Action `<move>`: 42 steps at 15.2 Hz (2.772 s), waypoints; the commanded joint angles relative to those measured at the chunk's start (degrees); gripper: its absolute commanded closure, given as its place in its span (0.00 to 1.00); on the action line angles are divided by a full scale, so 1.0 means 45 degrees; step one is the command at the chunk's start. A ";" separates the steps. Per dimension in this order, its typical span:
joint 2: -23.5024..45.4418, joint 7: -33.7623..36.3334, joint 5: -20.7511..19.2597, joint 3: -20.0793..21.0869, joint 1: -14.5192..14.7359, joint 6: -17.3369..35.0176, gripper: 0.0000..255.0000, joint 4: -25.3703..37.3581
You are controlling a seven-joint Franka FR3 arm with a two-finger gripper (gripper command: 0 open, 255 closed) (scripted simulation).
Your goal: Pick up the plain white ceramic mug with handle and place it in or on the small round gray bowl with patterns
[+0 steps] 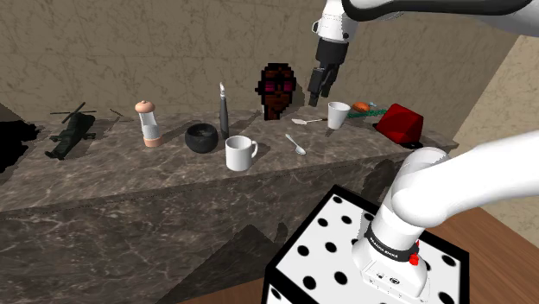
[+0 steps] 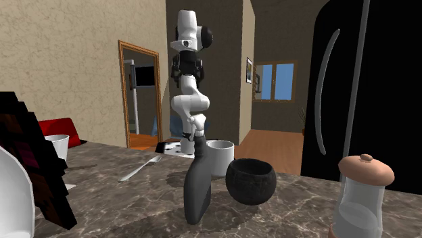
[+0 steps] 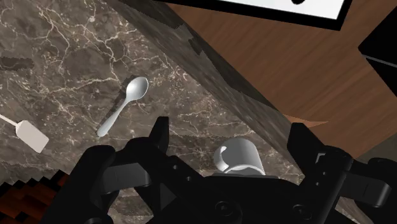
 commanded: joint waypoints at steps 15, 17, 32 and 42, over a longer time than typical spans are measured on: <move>0.5437 0.2103 0.0782 0.1428 0.0680 0.4764 0.00 0.0474; 0.6353 0.2392 0.0797 0.1605 0.0750 0.5308 0.00 0.0822; 1.1594 0.3926 0.0350 0.2222 0.1150 0.8002 0.00 0.3228; 1.1856 0.3957 0.0304 0.2212 0.1153 0.8403 0.00 0.3086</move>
